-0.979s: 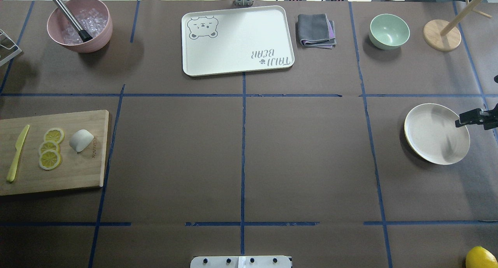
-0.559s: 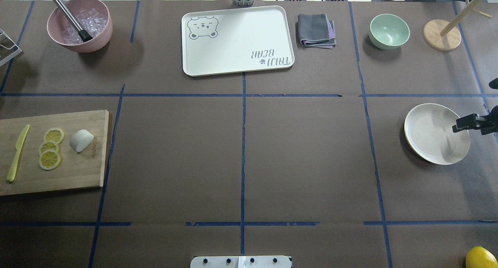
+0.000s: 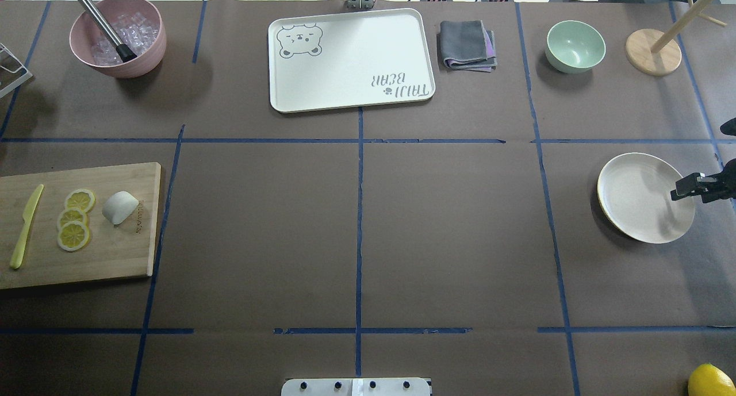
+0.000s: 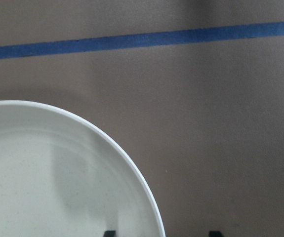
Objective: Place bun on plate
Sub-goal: 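Move the right gripper to the white plate's rim and grasp it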
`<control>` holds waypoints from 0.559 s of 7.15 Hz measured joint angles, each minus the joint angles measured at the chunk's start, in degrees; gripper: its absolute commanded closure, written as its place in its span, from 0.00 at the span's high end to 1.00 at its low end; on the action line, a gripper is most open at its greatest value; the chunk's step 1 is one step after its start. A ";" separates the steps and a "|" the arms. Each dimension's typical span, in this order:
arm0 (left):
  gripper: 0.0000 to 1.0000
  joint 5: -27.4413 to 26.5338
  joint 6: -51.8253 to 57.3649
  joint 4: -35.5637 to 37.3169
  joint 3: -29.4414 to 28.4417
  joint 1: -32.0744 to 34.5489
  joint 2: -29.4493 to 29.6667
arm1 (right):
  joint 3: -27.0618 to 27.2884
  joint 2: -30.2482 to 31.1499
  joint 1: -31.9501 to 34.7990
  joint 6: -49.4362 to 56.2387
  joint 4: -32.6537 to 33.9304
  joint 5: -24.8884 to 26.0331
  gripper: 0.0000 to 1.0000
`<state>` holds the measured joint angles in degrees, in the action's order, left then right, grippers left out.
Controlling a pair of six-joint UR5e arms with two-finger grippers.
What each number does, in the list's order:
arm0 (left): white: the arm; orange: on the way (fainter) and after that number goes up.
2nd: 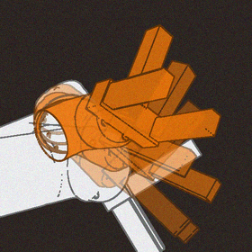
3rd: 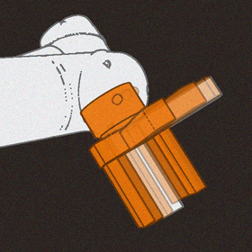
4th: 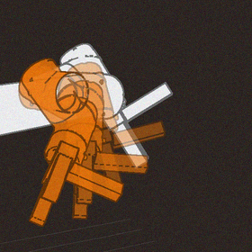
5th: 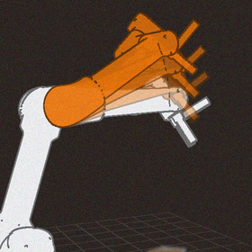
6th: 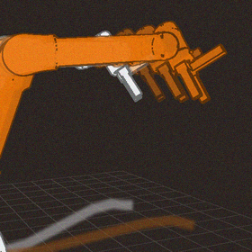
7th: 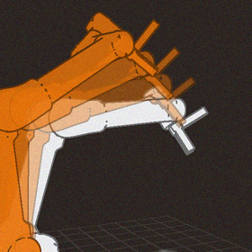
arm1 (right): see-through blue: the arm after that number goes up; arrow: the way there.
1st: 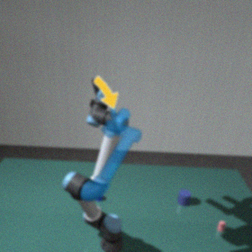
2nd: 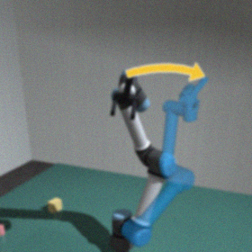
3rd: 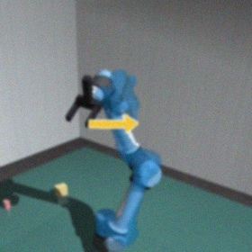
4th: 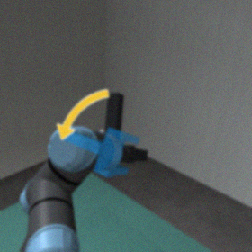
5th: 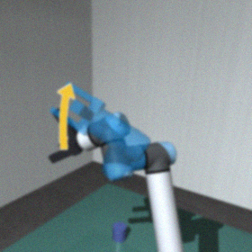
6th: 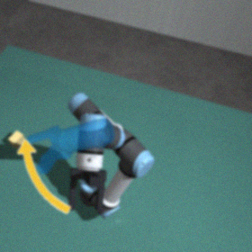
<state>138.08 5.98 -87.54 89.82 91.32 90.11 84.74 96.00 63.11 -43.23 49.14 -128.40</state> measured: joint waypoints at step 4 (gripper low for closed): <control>1.00 0.02 -0.06 0.00 0.00 0.00 0.20 | 0.43 -0.10 0.22 0.01 -0.11 -0.86 0.00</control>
<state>138.09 5.92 -87.54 89.82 91.32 90.32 85.17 95.90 63.33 -43.22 49.03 -129.26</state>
